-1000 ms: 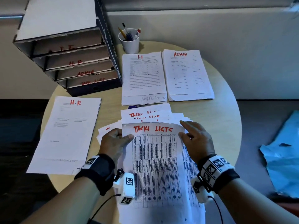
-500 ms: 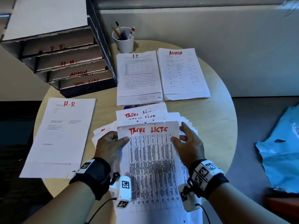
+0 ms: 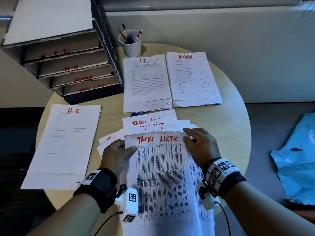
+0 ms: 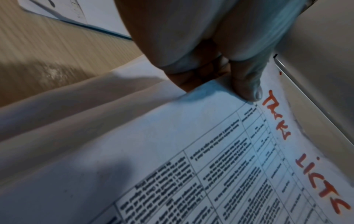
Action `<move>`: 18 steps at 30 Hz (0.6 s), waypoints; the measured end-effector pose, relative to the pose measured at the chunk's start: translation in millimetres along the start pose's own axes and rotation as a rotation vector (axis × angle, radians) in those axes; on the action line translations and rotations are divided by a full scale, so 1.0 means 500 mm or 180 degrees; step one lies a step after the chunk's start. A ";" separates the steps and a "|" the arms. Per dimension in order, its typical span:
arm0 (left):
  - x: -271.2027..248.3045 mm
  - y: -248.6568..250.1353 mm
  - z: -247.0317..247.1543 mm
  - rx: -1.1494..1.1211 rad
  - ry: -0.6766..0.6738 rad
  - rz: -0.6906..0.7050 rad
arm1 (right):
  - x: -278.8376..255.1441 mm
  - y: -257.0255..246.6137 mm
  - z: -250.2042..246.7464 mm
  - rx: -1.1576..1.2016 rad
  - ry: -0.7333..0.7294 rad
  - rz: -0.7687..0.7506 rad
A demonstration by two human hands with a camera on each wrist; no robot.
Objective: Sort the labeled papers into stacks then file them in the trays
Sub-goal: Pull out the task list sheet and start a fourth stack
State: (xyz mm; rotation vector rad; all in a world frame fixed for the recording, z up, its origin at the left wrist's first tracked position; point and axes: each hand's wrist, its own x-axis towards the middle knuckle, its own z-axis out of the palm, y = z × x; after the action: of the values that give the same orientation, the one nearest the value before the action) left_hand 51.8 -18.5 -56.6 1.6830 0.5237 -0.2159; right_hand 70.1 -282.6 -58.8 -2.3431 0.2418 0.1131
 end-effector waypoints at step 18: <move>0.035 -0.023 -0.001 -0.0523 0.0022 -0.0712 | -0.083 0.065 -0.020 0.2497 -0.0574 -0.0064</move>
State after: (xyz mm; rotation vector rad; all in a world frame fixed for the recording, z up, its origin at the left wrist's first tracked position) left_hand 61.6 -13.0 -74.2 1.4656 0.7166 -0.3208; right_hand 23.0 -306.5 -67.7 -1.5447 0.1367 0.1807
